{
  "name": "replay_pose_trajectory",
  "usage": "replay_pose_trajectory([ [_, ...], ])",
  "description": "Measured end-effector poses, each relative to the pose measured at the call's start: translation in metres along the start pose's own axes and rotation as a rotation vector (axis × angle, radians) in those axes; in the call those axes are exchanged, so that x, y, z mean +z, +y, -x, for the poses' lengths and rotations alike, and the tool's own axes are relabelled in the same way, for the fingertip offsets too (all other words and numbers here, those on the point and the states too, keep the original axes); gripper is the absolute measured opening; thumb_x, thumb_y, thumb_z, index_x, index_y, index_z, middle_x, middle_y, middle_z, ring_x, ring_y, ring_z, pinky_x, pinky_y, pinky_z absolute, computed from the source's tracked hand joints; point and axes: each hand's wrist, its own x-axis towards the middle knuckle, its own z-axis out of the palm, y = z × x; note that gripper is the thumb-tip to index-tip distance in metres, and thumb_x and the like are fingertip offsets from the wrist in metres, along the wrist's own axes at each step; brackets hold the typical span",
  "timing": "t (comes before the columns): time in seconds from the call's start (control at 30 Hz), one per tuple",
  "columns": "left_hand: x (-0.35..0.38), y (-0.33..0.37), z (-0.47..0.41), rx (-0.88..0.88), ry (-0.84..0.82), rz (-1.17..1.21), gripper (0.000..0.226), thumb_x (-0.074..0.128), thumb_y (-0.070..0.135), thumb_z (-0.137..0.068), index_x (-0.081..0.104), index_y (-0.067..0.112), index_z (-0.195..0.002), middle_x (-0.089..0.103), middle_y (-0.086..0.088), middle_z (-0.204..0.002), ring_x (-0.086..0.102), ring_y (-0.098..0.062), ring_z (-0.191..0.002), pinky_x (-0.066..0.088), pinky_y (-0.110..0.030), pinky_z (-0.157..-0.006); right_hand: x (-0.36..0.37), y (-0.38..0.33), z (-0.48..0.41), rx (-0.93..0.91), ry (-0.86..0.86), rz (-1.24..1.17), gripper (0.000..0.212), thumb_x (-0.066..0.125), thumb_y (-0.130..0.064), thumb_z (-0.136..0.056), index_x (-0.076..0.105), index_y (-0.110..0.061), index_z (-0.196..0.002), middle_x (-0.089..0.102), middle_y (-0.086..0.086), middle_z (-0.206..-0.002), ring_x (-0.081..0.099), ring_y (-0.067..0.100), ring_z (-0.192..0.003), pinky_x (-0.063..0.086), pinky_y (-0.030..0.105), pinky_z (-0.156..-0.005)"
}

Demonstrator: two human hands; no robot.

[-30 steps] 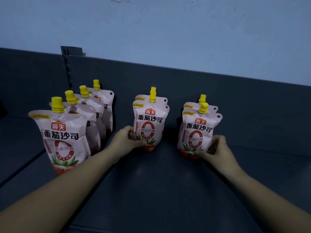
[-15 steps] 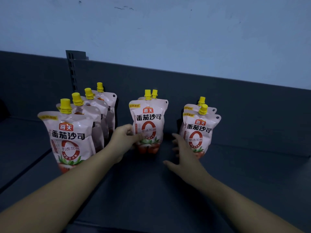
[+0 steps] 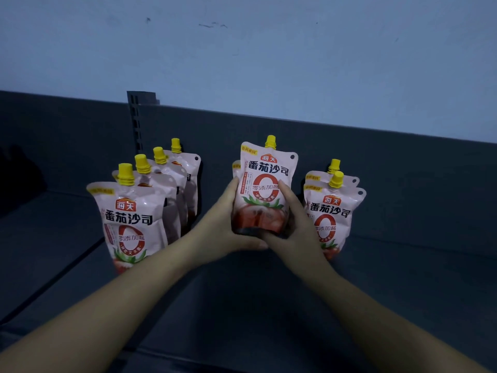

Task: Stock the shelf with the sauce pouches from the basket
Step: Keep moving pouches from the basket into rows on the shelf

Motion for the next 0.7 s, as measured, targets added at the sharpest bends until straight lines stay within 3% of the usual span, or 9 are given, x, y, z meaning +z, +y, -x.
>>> replay_pose_trajectory([
  [0.13,-0.006,-0.003,0.0,0.028,0.118,-0.146,0.088,0.073,-0.006,-0.072,0.029,0.037,-0.136,0.058,0.018,-0.119,0.061,0.009,-0.102,0.052,-0.012,-0.078,-0.012,-0.003,-0.003,0.007,-0.099,-0.047,0.079,0.065,0.006,-0.074,0.034,-0.034,-0.135,0.05,-0.02,-0.124,0.056,-0.003,-0.113,0.051,0.015,-0.082],
  [0.23,0.001,-0.004,0.005,0.066,0.176,-0.225,0.086,0.068,-0.006,-0.073,0.027,0.049,-0.125,0.055,0.028,-0.112,0.058,0.015,-0.102,0.049,-0.007,-0.076,-0.014,-0.002,-0.002,-0.008,-0.101,-0.006,0.076,0.06,-0.006,-0.068,0.036,-0.036,-0.134,0.051,-0.012,-0.129,0.057,0.005,-0.115,0.053,0.025,-0.088],
  [0.3,0.007,-0.004,0.007,0.103,0.235,-0.311,0.082,0.07,0.003,-0.073,0.029,0.046,-0.129,0.056,0.027,-0.113,0.057,0.013,-0.103,0.05,-0.009,-0.078,-0.011,0.001,-0.001,-0.02,-0.077,0.059,0.076,0.058,-0.011,-0.069,0.035,-0.035,-0.137,0.05,-0.005,-0.134,0.055,0.006,-0.117,0.052,0.024,-0.091],
  [0.4,0.015,-0.009,0.006,0.157,0.33,-0.491,0.076,0.069,0.018,-0.078,0.03,0.03,-0.142,0.054,0.015,-0.131,0.055,0.002,-0.115,0.051,-0.022,-0.092,-0.01,0.006,-0.002,-0.053,-0.024,0.189,0.072,0.057,-0.013,-0.075,0.033,-0.027,-0.142,0.049,-0.001,-0.132,0.051,0.0,-0.116,0.044,0.008,-0.089],
  [0.5,0.021,-0.008,0.005,0.152,0.381,-0.599,0.069,0.061,0.016,-0.086,0.027,0.018,-0.145,0.052,0.002,-0.137,0.054,-0.01,-0.12,0.048,-0.035,-0.098,-0.009,0.01,-0.002,-0.08,0.009,0.3,0.073,0.059,-0.004,-0.083,0.028,-0.032,-0.143,0.044,-0.002,-0.133,0.045,0.0,-0.118,0.038,0.004,-0.092],
  [0.6,0.017,-0.003,0.004,0.138,0.353,-0.681,0.068,0.056,0.014,-0.088,0.021,0.02,-0.147,0.052,0.0,-0.136,0.055,-0.014,-0.117,0.049,-0.036,-0.095,-0.013,0.012,-0.003,-0.105,-0.036,0.363,0.076,0.056,-0.001,-0.085,0.02,-0.043,-0.138,0.042,-0.001,-0.133,0.042,0.004,-0.12,0.034,0.009,-0.098],
  [0.7,0.011,0.002,0.006,0.101,0.288,-0.767,0.071,0.054,0.018,-0.088,0.015,0.026,-0.147,0.055,0.003,-0.131,0.056,-0.014,-0.111,0.05,-0.035,-0.089,-0.026,0.011,-0.007,-0.132,-0.144,0.464,0.07,0.05,-0.014,-0.084,0.017,-0.046,-0.137,0.041,0.0,-0.133,0.039,0.003,-0.119,0.031,0.008,-0.099],
])
